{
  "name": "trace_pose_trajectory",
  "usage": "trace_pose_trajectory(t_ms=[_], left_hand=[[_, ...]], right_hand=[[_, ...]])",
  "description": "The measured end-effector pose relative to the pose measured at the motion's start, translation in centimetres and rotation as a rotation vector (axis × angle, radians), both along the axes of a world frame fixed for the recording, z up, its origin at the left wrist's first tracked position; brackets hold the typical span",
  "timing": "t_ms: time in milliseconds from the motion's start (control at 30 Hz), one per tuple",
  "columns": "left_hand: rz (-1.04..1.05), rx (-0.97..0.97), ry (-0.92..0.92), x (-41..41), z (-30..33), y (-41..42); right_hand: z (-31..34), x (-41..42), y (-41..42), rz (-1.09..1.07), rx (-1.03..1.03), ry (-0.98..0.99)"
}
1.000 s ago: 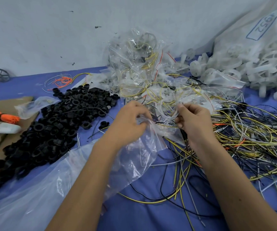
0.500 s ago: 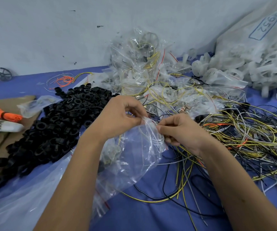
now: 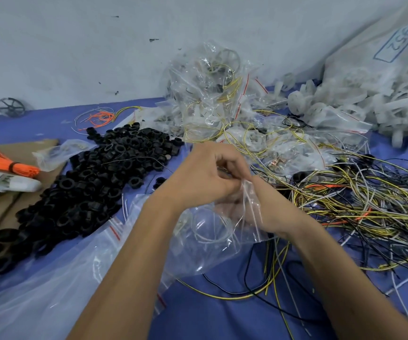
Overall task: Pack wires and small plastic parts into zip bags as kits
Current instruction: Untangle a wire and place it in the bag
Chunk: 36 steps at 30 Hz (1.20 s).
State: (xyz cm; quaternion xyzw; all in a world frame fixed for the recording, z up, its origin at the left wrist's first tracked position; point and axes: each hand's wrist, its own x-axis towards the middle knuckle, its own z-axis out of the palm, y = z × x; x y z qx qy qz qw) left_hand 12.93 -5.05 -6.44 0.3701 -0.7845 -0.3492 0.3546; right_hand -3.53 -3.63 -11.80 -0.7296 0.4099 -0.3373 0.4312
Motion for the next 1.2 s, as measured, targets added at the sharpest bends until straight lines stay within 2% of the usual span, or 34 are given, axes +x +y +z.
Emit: trace_pose_trajectory(t_ms=[67, 133, 267, 400, 500, 600, 700, 767, 867, 1000, 1067, 1200], left_hand=[[-0.009, 0.007, 0.038, 0.2, 0.0, -0.1], [-0.005, 0.028, 0.075, 0.5, 0.0, -0.2], [0.054, 0.017, 0.089, 1.2, -0.1, -0.5], [0.033, 0.017, 0.079, 1.1, -0.4, -0.6], [0.005, 0.029, 0.064, 0.7, -0.5, -0.4], [0.021, 0.019, 0.05, 0.6, -0.6, -0.5], [0.069, 0.05, 0.052, 0.8, -1.1, -0.8], [0.105, 0.091, 0.018, 0.8, -1.8, -1.1], [0.105, 0.171, -0.142, 0.6, -3.1, -1.3], [0.049, 0.271, -0.408, 0.3, -4.5, -1.2], [0.058, 0.274, -0.431, 0.1, -4.5, -1.2], [0.078, 0.273, -0.374, 0.2, -4.0, -1.0]], right_hand=[[-0.2, 0.6, 0.1, 0.087, 0.056, -0.125], [-0.2, 0.8, 0.1, 0.088, 0.035, -0.119], [0.1, 0.7, 0.1, 0.072, -0.018, 0.045], [-0.5, 1.4, -0.3, -0.112, -0.194, 0.355], [-1.0, 1.9, -0.2, -0.182, -0.151, 0.375], [-0.9, 1.4, -0.1, -0.23, -0.217, 0.397], [0.0, 0.6, -0.2, -0.293, -0.295, 0.235], [-0.1, -0.4, -0.9, -0.451, -0.366, 0.194], [-0.8, -2.0, -1.8, -0.622, -0.418, 0.383], [-1.6, -2.0, -2.2, -0.55, -0.384, 0.691], [-1.6, -1.7, -2.2, -0.518, -0.38, 0.75], [-1.1, -1.8, -2.1, -0.532, -0.344, 0.75]])
